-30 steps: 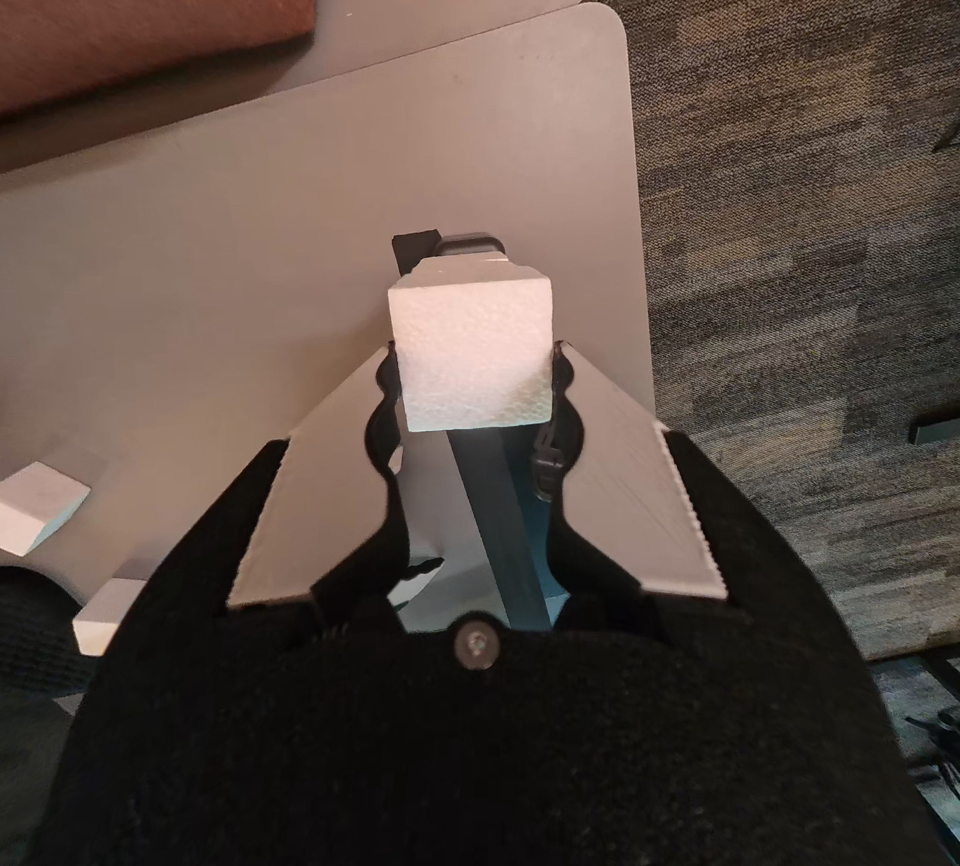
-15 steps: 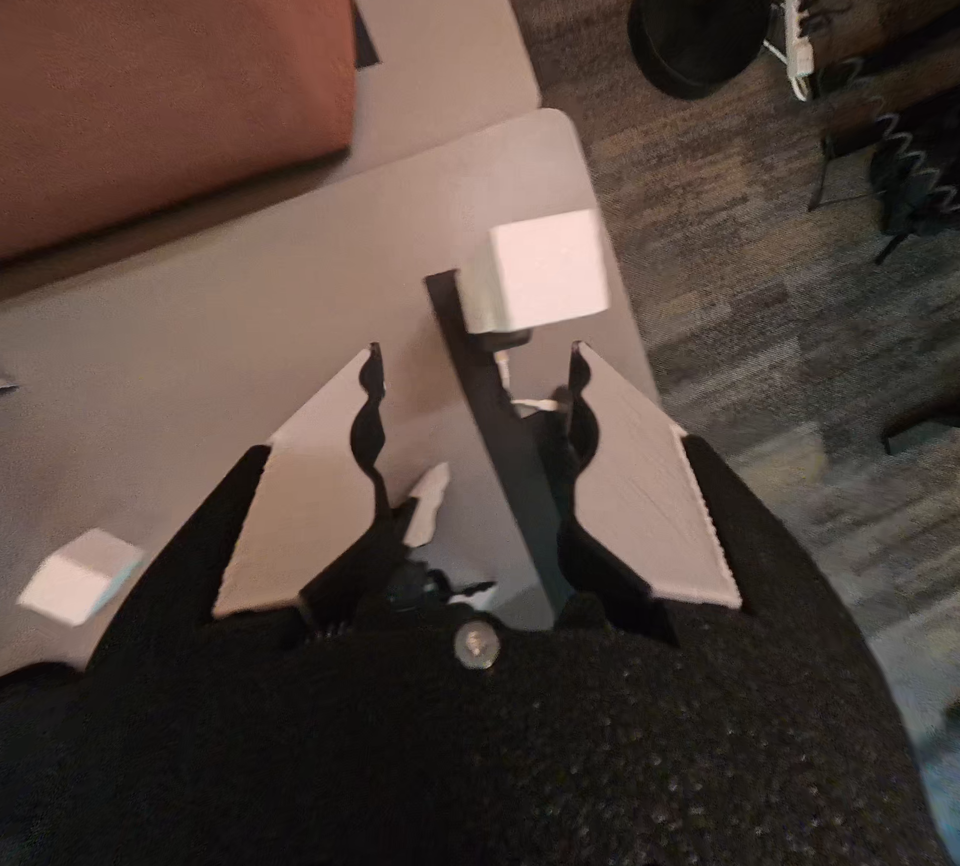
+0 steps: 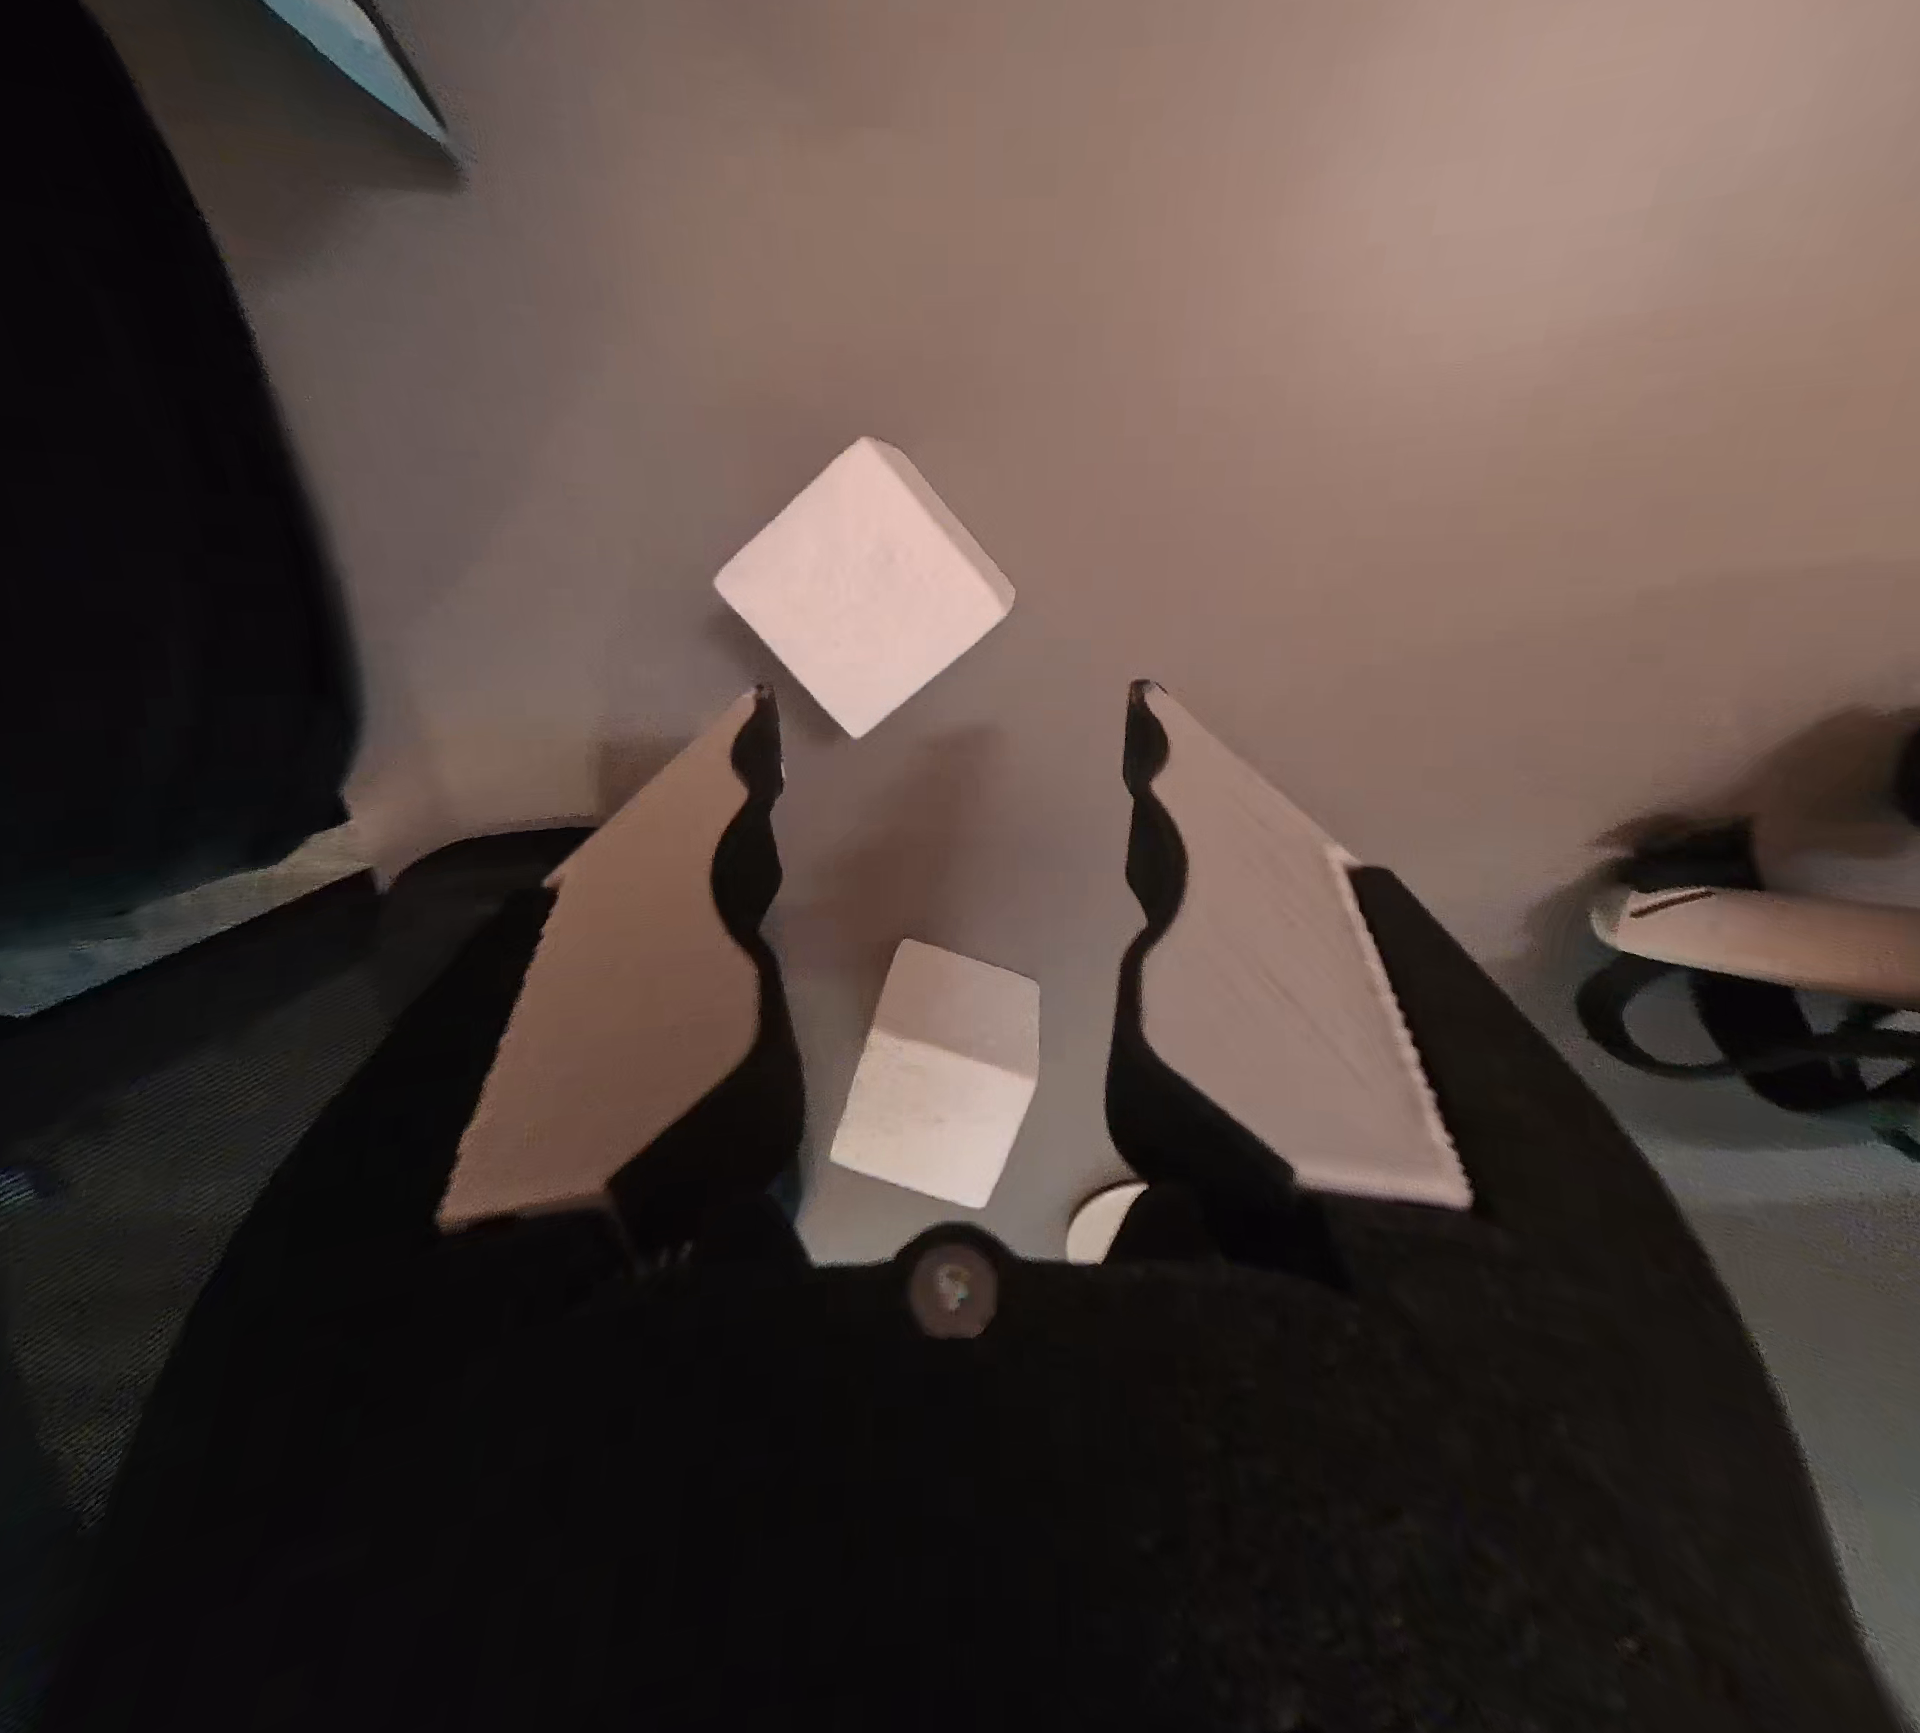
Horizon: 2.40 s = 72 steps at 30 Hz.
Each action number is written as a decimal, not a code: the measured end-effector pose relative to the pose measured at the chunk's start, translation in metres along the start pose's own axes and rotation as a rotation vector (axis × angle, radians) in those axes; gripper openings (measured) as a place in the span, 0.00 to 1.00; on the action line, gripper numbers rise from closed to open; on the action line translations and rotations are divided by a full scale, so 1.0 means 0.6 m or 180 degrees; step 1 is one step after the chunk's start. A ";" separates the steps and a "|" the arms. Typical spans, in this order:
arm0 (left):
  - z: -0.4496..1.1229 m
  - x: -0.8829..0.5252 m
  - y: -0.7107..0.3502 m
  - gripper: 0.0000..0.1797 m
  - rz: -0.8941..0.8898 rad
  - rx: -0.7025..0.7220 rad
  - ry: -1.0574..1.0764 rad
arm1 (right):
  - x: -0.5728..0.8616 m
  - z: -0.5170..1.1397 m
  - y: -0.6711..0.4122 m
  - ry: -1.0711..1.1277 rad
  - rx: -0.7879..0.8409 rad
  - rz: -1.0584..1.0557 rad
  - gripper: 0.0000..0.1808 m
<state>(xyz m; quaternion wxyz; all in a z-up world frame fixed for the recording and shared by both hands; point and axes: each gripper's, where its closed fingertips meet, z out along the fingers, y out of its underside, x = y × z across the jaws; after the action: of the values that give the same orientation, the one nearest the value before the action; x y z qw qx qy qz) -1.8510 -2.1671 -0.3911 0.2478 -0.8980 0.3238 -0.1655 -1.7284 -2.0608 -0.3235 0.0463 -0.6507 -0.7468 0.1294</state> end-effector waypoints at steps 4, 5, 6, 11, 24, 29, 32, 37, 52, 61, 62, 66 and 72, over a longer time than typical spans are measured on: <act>-0.011 0.001 -0.013 0.49 0.0020 0.0025 -0.0050 | -0.018 0.020 -0.005 0.0212 -0.0008 -0.0433 0.36; -0.013 0.003 -0.018 0.49 0.0031 0.0048 -0.0058 | -0.025 0.027 -0.008 0.0213 -0.0020 -0.0545 0.35; -0.013 0.005 -0.020 0.49 0.0035 0.0055 -0.0064 | -0.029 0.036 -0.007 0.0199 -0.0086 -0.0611 0.35; -0.008 0.023 -0.026 0.50 0.0071 0.0018 -0.0041 | -0.037 0.091 0.006 0.0139 -0.0354 -0.0794 0.35; -0.081 0.084 -0.143 0.43 0.0140 0.0616 0.0547 | -0.131 -0.040 -0.143 -0.1656 0.1473 0.0745 0.34; -0.099 0.086 -0.162 0.32 -0.0066 0.0695 0.0737 | -0.141 -0.050 -0.142 -0.1608 0.1483 0.0679 0.34; -0.107 0.090 -0.169 0.30 -0.0143 0.0747 0.0844 | -0.144 -0.061 -0.144 -0.1615 0.1569 0.0709 0.34; -0.106 0.096 -0.183 0.32 -0.0102 0.0715 0.0852 | -0.146 -0.068 -0.144 -0.1577 0.1608 0.0693 0.34; -0.122 0.097 -0.212 0.31 0.0190 0.1000 0.1012 | -0.136 -0.111 -0.143 -0.1251 0.1854 0.0639 0.32; -0.073 0.027 -0.156 0.29 0.0188 0.0583 0.0365 | -0.008 -0.154 -0.178 -0.0567 0.1714 0.0661 0.31; -0.061 0.021 -0.132 0.30 0.0280 0.0382 0.0269 | 0.042 -0.172 -0.184 -0.0314 0.1664 0.0710 0.31; -0.025 0.023 -0.066 0.28 0.0512 0.0007 0.0221 | 0.262 -0.262 -0.220 0.0706 0.1446 0.0709 0.31; -0.008 0.014 -0.036 0.26 0.0487 -0.0056 0.0222 | 0.486 -0.330 -0.316 0.0999 0.1144 0.0675 0.31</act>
<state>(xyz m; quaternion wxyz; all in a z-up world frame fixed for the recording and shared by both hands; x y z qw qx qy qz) -1.8361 -2.1595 -0.3741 0.2403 -0.8664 0.4014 -0.1745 -1.9071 -1.7702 -0.1139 0.2627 -0.7188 -0.6231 0.1616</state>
